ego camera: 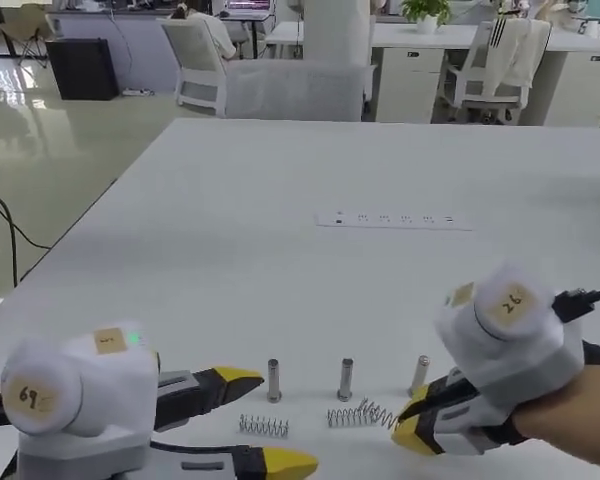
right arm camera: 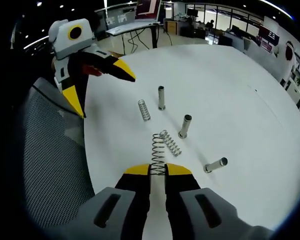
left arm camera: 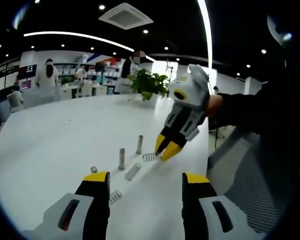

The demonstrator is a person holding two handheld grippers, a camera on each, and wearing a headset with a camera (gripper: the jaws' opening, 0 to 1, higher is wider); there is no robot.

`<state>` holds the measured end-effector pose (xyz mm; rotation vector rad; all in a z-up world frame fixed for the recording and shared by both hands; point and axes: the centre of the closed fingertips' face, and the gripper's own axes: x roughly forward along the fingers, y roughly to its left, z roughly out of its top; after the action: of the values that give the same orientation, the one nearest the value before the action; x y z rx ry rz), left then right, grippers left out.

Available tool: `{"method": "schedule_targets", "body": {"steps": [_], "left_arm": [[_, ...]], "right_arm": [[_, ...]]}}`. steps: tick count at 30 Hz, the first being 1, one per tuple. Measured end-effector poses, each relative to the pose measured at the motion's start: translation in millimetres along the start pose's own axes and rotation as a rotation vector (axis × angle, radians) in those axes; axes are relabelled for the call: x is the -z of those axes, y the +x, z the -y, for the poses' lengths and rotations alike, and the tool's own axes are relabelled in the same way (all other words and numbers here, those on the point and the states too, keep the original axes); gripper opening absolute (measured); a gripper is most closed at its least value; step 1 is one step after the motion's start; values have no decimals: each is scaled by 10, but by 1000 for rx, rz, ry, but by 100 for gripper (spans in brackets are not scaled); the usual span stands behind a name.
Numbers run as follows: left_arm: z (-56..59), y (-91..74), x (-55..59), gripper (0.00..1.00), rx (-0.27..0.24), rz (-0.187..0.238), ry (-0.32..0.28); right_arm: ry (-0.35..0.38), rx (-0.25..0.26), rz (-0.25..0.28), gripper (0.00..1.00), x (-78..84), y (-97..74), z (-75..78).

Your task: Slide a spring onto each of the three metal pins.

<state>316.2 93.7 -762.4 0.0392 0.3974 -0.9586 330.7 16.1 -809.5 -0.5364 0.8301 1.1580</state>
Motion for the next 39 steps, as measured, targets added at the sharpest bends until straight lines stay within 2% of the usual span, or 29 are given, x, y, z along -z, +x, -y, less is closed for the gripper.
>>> {"method": "schedule_targets", "body": {"steps": [11,15,21,39], "left_arm": [[145,72,41,44,59,-23,34],[217,82,44,35,93,-26,49],[333,103,76,28,140,-40,70],[552,108,129,10,237,-66,101]], "right_arm": [[-128,-102,-5,8,-122,-34,-261],[-173,-148,0,8,-146,-33,-372],[-235,-204,24,8,-203,-62,-519],[-432,-266,18,7,-181,-92,-711]]}}
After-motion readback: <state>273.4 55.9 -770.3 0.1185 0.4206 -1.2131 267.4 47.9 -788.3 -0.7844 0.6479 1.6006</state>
